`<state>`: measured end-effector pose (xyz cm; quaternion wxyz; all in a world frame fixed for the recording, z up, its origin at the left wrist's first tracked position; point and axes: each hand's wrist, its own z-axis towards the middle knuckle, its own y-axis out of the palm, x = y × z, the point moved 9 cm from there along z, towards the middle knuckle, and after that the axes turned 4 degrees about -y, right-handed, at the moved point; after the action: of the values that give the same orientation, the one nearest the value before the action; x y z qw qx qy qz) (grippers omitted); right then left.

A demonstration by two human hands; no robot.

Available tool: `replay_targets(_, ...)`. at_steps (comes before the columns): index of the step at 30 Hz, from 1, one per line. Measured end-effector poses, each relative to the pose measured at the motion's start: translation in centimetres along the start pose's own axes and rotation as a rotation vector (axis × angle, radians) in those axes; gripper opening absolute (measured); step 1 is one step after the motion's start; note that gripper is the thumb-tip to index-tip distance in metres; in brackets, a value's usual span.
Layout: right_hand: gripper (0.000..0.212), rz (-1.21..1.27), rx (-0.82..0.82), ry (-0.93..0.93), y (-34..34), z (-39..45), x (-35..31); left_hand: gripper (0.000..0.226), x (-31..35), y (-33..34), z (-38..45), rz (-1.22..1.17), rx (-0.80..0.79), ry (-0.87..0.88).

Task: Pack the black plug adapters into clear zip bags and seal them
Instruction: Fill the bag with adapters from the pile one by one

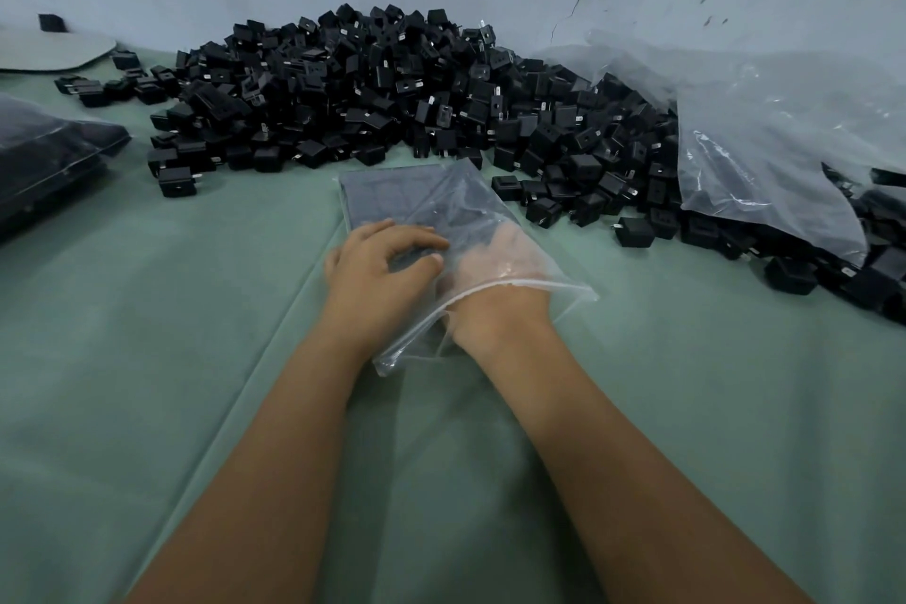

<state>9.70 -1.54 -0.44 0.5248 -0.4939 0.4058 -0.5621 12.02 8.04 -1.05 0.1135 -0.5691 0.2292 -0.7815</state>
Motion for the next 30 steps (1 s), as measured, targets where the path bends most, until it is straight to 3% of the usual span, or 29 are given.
replay_targets(7, 0.047, -0.105, -0.028, -0.011, 0.7, 1.5, -0.3, 0.016, -0.4, 0.2, 0.2, 0.011, -0.005, -0.008)
replay_targets(11, 0.022, -0.247, -0.085, 0.032, 1.9, 1.8, 0.4, 0.017, -0.6, 0.2, 0.4, 0.015, 0.001, -0.01)
replay_targets(15, 0.036, -0.281, -0.14, 0.007, 2.6, 1.7, 0.6, 0.019, -0.7, 0.2, 0.4, 0.006, -0.003, -0.011)
replay_targets(22, 0.022, 0.034, -0.09, 0.069, 1.2, -0.2, 0.9, 0.016, -0.9, 0.0, 0.3, -0.013, 0.003, -0.027)
replay_targets(24, 0.029, 0.108, -0.085, 0.014, 0.6, -2.0, -0.4, 0.012, -1.0, -0.1, 0.4, 0.001, 0.006, -0.015)
replay_targets(30, 0.021, 0.292, -0.071, -0.141, -4.5, -7.4, -2.3, 0.02, 0.1, 0.5, -0.2, 0.38, 0.017, 0.12)
